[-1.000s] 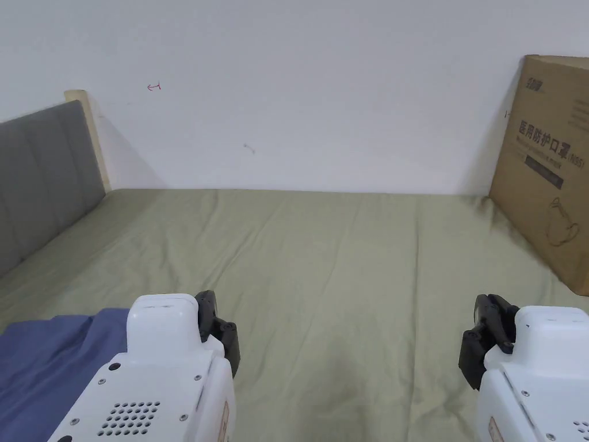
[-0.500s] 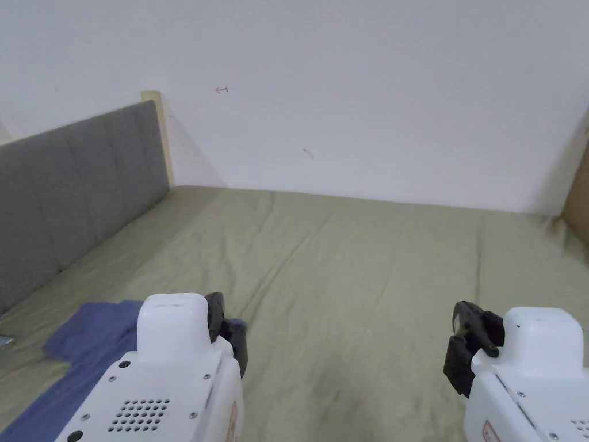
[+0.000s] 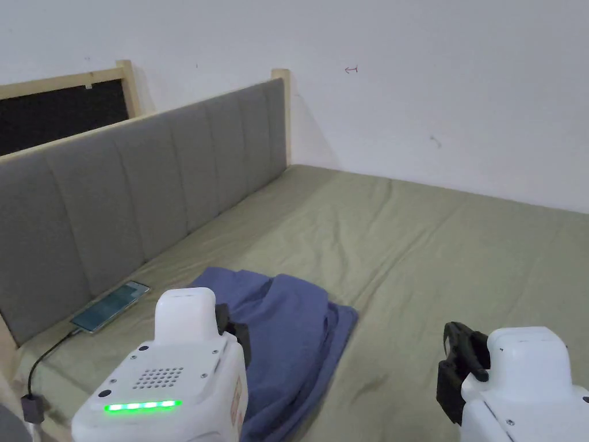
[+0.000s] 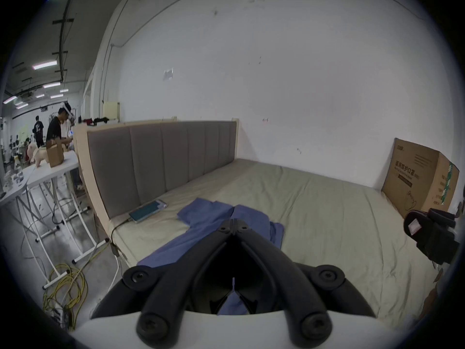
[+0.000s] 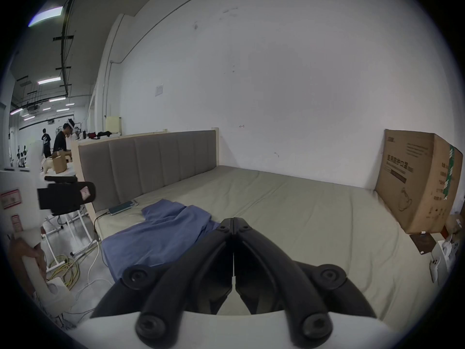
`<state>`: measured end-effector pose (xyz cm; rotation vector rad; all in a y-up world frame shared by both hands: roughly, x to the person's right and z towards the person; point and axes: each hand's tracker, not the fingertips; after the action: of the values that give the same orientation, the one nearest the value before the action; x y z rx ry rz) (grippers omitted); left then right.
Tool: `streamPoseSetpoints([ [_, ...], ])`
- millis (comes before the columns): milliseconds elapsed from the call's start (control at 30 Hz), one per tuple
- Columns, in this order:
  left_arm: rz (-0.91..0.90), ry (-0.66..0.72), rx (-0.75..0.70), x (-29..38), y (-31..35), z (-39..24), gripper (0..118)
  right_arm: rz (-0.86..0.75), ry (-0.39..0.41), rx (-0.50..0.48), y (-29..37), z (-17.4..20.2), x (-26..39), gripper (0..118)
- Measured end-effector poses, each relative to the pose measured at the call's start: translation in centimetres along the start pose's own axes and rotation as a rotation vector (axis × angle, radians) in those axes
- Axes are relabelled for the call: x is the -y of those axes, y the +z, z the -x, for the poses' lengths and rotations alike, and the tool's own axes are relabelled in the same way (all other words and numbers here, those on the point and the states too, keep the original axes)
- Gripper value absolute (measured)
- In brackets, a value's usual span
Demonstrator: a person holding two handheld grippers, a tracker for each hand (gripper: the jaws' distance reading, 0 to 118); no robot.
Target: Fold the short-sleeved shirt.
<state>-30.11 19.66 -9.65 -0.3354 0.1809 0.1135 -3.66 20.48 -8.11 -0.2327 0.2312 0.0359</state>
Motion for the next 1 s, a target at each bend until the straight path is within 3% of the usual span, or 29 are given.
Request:
streamPoseSetpoints([
  [167, 0.302, -0.010, 0.135, 2.8, -10.5, 0.5, 1, 0.065, 0.000, 0.003, -1.5, -0.9, 1.3, 0],
  [233, 0.371, 0.047, 0.164, 4.2, -13.9, 0.6, 23, 0.086, 0.003, 0.013, -1.6, -0.6, 1.5, 0],
  [300, 0.422, 0.063, 0.166, 5.0, -16.3, 0.4, 30, 0.115, 0.000, 0.030, -2.1, -1.0, 2.0, 0],
  [333, 0.439, 0.085, 0.162, 5.4, -17.5, 0.2, 45, 0.131, -0.002, 0.035, -2.5, -1.4, 2.2, 0],
  [367, 0.474, 0.071, 0.173, 5.5, -18.5, 0.0, 75, 0.145, -0.005, 0.044, -2.7, -1.3, 2.4, 0],
  [400, 0.482, 0.073, 0.193, 5.6, -19.3, -0.2, 95, 0.158, -0.008, 0.055, -3.0, -1.6, 2.6, 0],
  [433, 0.483, 0.074, 0.199, 5.7, -19.9, -0.8, 109, 0.172, -0.015, 0.065, -3.4, -1.9, 2.9, 0],
  [467, 0.500, 0.062, 0.197, 5.8, -20.8, -1.3, 115, 0.186, -0.027, 0.071, -3.7, -2.2, 3.2, 0],
  [600, 0.635, 0.015, 0.210, 8.0, -25.0, -3.6, 114, 0.238, -0.082, 0.088, -4.9, -3.1, 3.9, 0],
  [667, 0.799, -0.080, 0.186, 10.2, -27.0, -4.9, 112, 0.255, -0.090, 0.093, -5.5, -4.4, 4.7, 0],
  [733, 0.689, -0.277, 0.119, 11.5, -26.0, -6.6, 104, 0.268, -0.083, 0.108, -5.8, -4.9, 5.0, 0],
  [800, 0.692, -0.208, 0.117, 10.6, -25.5, -6.5, 96, 0.280, -0.084, 0.121, -6.0, -5.6, 5.5, 0],
  [833, 0.685, -0.159, 0.088, 10.1, -25.2, -6.1, 86, 0.287, -0.090, 0.126, -6.1, -6.0, 5.7, 0],
  [900, 0.654, -0.108, 0.021, 9.2, -25.1, -5.0, 28, 0.299, -0.113, 0.128, -6.1, -6.5, 6.0, 0],
  [933, 0.664, -0.129, -0.034, 8.8, -25.3, -4.1, 6, 0.299, -0.125, 0.127, -5.9, -6.8, 6.1, 0],
  [1000, 0.727, 0.016, 0.090, 8.7, -25.7, -2.9, 6, 0.296, -0.134, 0.130, -5.6, -7.3, 6.2, 0],
])
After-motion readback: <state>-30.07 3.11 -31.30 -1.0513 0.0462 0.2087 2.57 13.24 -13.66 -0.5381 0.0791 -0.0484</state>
